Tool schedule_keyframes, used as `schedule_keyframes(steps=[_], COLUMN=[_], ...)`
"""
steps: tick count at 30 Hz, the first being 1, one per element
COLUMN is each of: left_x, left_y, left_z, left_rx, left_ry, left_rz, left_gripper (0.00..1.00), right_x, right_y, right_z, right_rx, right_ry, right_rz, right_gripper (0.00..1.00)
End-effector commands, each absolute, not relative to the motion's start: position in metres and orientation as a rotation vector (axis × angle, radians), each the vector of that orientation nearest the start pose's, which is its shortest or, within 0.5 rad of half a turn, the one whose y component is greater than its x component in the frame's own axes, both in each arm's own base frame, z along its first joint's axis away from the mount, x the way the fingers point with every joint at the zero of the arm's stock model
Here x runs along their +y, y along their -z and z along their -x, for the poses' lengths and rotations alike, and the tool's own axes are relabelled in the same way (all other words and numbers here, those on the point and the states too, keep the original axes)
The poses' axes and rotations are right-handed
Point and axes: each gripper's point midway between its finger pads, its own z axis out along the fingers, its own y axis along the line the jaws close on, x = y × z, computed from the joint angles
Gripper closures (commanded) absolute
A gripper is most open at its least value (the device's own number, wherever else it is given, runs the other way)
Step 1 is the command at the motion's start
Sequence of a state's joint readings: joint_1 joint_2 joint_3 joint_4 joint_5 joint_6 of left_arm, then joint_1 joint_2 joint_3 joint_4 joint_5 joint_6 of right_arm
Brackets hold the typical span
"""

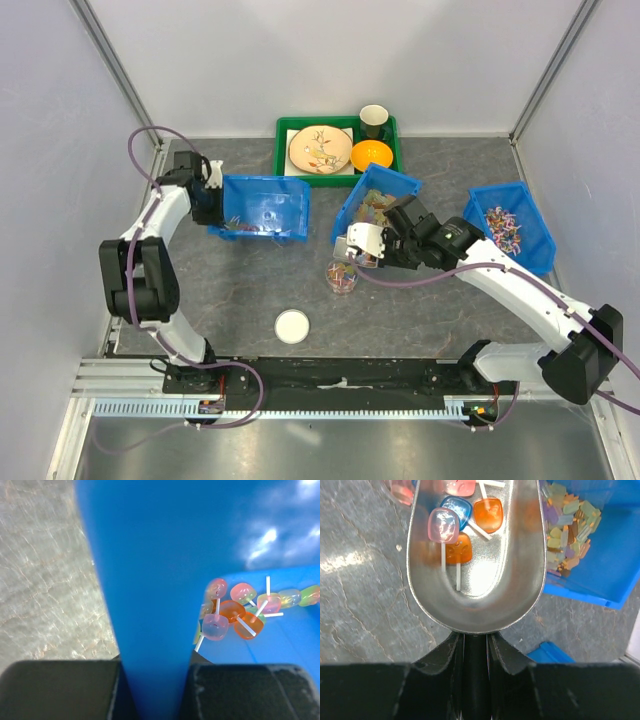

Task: Pack the candies
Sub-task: Place the fake candies in the packing bottle.

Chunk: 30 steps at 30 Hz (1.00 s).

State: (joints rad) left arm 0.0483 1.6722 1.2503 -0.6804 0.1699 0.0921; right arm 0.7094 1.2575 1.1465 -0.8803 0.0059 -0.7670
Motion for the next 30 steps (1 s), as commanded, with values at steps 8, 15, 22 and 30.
schedule_keyframes(steps=[8,15,22,30], left_x=[-0.009,-0.007,-0.005,0.001], left_y=[-0.093,-0.085,-0.079,-0.072], left_z=[-0.408,-0.414,-0.422,-0.429], left_rx=[2.734,2.769,2.806,2.828], left_ry=[0.211,0.198,0.178,0.18], left_rz=[0.07,0.095,0.095,0.108], left_gripper=[0.98,0.99,0.97,0.9], right_x=[0.151,0.145,0.16,0.167], right_y=[-0.175,-0.175,-0.17,-0.17], right_z=[-0.255,-0.255,-0.254,-0.259], right_rx=[1.906,1.899,1.854,1.824], right_ry=[0.197,0.308,0.399,0.519], right_rz=[1.791,1.877,1.986,2.025], right_gripper=[1.0,1.0,1.0,1.0])
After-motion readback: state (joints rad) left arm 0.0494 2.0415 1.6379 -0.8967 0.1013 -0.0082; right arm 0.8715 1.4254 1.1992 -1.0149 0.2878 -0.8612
